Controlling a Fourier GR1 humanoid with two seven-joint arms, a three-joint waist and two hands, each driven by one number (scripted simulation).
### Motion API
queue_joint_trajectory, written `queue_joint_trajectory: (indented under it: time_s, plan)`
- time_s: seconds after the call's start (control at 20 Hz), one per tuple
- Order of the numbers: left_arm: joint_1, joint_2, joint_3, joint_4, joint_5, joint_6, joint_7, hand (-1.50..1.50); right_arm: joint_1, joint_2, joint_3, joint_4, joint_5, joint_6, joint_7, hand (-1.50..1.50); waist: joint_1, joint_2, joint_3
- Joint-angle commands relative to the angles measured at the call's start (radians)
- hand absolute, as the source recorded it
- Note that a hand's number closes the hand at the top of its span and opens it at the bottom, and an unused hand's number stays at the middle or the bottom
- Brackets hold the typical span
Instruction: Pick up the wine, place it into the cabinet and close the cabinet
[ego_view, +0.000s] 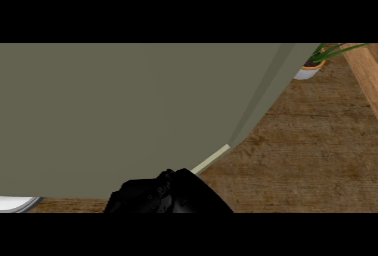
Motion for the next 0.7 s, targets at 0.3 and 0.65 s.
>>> queue_joint_trajectory:
  time_s: [0.3, 0.65]
  plan:
    - [0.041, -0.043, 0.111, 0.003, 0.044, -0.105, 0.083, -1.50, -0.299, 0.003, -0.204, 0.341, -0.096, -0.030, -0.091, 1.50, -0.015, 0.004, 0.001]
    - [-0.041, -0.016, 0.128, 0.013, 0.053, -0.103, 0.192, -1.50, -0.384, -0.013, -0.330, 0.598, -0.077, 0.032, -0.265, 1.50, -0.022, 0.007, 0.002]
